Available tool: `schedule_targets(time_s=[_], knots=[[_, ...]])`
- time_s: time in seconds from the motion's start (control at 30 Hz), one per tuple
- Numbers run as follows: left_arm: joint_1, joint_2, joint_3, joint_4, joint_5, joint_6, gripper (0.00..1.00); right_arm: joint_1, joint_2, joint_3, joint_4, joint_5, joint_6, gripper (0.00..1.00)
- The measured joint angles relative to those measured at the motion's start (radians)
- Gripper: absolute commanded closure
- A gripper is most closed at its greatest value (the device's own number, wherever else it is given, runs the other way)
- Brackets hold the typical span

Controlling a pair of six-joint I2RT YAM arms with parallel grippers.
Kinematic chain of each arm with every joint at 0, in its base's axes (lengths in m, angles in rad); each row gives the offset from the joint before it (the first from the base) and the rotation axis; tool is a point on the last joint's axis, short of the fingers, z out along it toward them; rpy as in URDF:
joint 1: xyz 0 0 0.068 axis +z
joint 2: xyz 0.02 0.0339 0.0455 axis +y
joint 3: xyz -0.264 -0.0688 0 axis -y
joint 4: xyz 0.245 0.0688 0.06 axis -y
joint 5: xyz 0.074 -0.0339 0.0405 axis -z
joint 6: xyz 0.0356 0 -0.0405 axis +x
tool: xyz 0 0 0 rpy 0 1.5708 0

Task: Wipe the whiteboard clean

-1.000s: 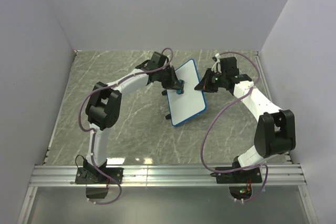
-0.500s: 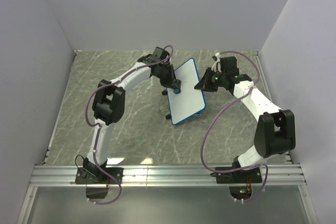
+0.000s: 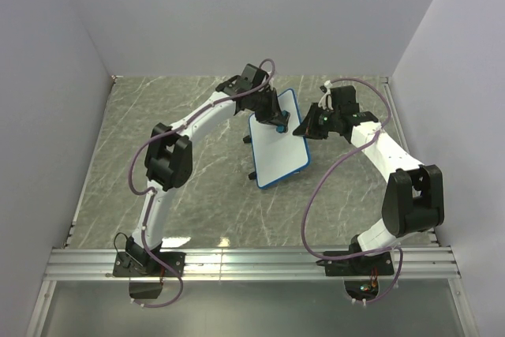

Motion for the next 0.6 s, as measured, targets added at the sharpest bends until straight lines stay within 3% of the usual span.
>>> schedule_targets(time_s=[0.17,0.37,0.6], knots=[[0.035,0.02,0.016,-0.016,-0.006,-0.053,1.0,0.0,0.0,-0.002,0.008,-0.008,0.0,1.0],[0.134,0.161,0.145,-0.072,-0.052,-0.08,1.0,0.0,-0.006,-0.018,0.02,-0.013,0.01,1.0],[0.177,0.164,0.077,-0.061,-0.122,-0.084,1.0,0.006,-0.017,-0.02,0.014,-0.024,0.015,1.0]])
